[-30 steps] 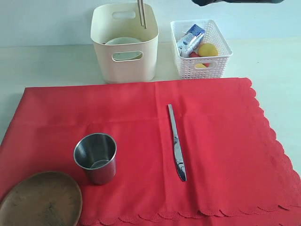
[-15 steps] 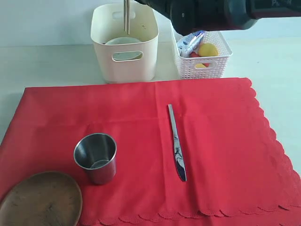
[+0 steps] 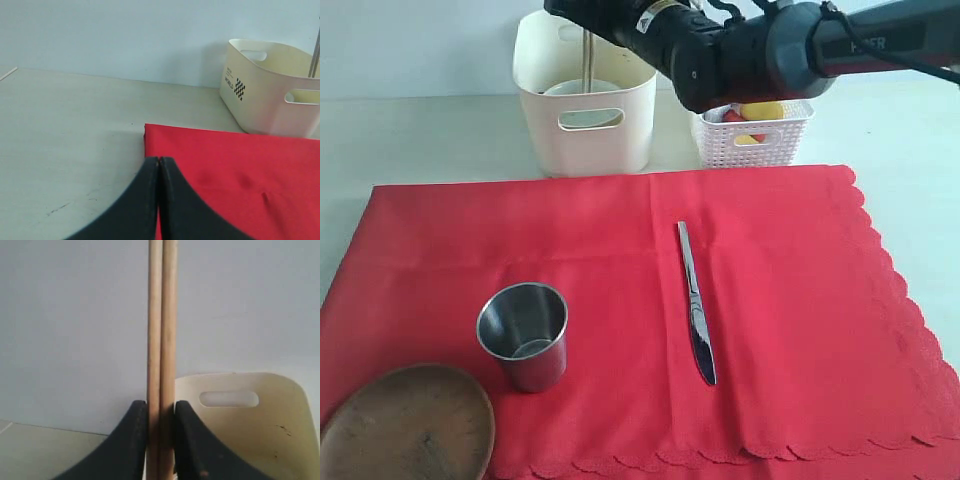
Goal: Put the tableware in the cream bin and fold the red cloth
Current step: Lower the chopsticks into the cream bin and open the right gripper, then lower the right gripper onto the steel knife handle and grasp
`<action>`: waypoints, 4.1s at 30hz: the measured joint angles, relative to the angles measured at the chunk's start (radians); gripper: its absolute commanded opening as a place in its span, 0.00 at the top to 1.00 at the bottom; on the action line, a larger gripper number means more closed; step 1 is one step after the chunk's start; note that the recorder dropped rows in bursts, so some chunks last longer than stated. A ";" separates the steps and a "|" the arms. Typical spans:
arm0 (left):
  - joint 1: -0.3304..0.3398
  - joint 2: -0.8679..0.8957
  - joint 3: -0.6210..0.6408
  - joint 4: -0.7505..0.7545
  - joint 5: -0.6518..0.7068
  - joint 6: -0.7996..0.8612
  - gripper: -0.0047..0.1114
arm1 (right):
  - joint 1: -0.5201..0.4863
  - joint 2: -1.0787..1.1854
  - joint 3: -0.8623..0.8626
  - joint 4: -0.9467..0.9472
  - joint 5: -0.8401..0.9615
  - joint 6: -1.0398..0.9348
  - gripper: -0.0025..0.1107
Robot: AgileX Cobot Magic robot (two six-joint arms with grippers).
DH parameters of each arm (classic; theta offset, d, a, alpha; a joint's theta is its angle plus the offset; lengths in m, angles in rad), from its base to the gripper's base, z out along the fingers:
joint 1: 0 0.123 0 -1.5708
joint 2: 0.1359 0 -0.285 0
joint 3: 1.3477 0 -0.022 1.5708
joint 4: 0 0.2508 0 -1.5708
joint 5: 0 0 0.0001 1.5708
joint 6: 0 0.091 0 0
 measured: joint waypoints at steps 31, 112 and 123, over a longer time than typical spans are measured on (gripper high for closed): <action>0.000 0.000 0.000 0.000 0.000 0.000 0.94 | 0.000 -0.011 0.000 0.131 0.093 -0.036 0.33; 0.000 0.000 0.000 0.000 0.000 0.000 0.94 | 0.062 -0.139 0.328 -0.229 1.130 0.163 0.70; 0.000 0.000 0.000 0.000 0.000 0.000 0.94 | 0.062 -0.128 0.326 -0.238 1.118 0.183 0.98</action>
